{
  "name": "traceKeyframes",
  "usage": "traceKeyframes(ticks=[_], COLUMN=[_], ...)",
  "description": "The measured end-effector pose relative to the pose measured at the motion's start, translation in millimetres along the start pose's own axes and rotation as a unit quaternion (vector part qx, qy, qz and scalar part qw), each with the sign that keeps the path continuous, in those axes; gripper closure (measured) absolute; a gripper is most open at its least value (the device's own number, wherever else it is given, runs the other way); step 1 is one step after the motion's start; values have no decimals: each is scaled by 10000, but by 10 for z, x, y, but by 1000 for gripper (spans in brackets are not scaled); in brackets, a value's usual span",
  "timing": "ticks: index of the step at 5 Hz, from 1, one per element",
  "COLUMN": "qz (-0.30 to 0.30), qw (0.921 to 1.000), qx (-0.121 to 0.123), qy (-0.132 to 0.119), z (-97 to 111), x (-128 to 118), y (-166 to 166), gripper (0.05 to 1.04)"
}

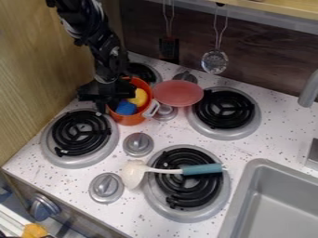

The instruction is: Put the red object in the left burner

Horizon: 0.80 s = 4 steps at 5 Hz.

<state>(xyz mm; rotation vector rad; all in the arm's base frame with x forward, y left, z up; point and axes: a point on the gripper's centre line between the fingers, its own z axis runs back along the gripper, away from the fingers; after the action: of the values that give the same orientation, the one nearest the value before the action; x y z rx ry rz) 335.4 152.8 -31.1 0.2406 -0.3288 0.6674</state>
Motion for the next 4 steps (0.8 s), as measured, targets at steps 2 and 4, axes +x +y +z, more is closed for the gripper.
traceKeyframes(ticks=[2, 4], qz=[47, 426], qw=[9999, 9975], qx=[-70, -428], qy=[102, 379], z=[151, 368], x=[-62, -236], y=[25, -35], gripper=[1010, 1010])
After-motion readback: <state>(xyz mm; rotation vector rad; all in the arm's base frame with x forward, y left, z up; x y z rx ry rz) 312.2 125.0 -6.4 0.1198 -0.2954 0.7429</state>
